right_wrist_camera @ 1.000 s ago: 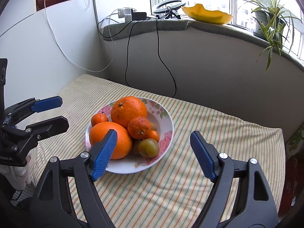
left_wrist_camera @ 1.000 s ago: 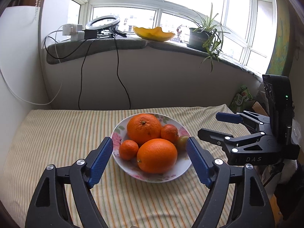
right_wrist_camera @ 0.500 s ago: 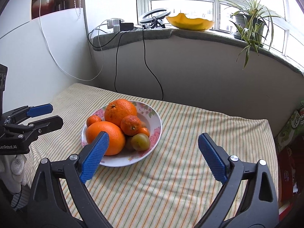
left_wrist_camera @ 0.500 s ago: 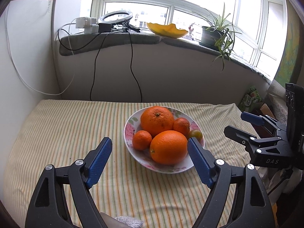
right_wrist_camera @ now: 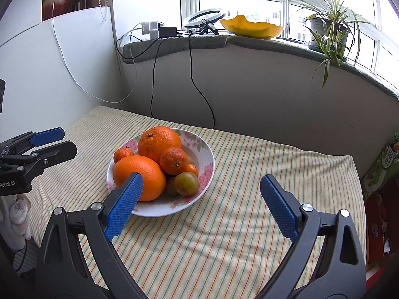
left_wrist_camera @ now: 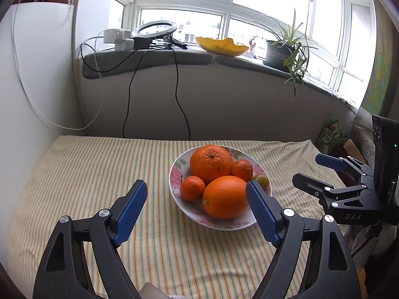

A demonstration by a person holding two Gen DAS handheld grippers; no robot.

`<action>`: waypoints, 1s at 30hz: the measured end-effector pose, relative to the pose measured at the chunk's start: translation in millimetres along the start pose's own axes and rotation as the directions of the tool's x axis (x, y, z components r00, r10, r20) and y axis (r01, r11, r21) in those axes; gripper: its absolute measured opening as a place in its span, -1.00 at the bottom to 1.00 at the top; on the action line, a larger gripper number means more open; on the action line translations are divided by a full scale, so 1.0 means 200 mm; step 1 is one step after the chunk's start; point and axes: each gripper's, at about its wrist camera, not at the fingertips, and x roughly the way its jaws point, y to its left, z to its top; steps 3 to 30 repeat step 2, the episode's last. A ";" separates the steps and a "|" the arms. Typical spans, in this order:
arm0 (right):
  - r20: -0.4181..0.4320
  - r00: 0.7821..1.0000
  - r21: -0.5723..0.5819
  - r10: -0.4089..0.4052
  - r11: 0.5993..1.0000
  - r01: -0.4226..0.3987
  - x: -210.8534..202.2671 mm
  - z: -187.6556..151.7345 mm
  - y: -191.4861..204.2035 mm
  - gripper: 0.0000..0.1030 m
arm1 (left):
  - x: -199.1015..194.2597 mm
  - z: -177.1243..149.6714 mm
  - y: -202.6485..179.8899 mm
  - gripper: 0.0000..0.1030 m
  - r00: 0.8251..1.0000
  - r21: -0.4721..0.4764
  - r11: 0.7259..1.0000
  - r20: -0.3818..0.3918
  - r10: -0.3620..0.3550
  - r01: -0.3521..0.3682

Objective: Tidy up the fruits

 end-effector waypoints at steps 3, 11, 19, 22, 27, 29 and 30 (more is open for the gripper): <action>-0.004 1.000 0.004 -0.010 1.000 0.010 0.01 -0.01 0.00 0.88 | 0.00 0.00 0.01 0.58 1.000 -0.003 1.000 0.000 0.004 -0.004; -0.004 1.000 0.004 -0.010 1.000 0.010 0.01 -0.01 0.00 0.88 | 0.00 0.00 0.01 0.58 1.000 -0.003 1.000 0.000 0.004 -0.004; -0.004 1.000 0.004 -0.010 1.000 0.010 0.01 -0.01 0.00 0.88 | 0.00 0.00 0.01 0.58 1.000 -0.003 1.000 0.000 0.004 -0.004; -0.004 1.000 0.004 -0.010 1.000 0.010 0.01 -0.01 0.00 0.88 | 0.00 0.00 0.01 0.58 1.000 -0.003 1.000 0.000 0.004 -0.004; -0.004 1.000 0.004 -0.010 1.000 0.010 0.01 -0.01 0.00 0.88 | 0.00 0.00 0.01 0.58 1.000 -0.003 1.000 0.000 0.004 -0.004; -0.004 1.000 0.004 -0.010 1.000 0.010 0.01 -0.01 0.00 0.88 | 0.00 0.00 0.01 0.58 1.000 -0.003 1.000 0.000 0.004 -0.004; -0.004 1.000 0.004 -0.010 1.000 0.010 0.01 -0.01 0.00 0.88 | 0.00 0.00 0.01 0.58 1.000 -0.003 1.000 0.000 0.004 -0.004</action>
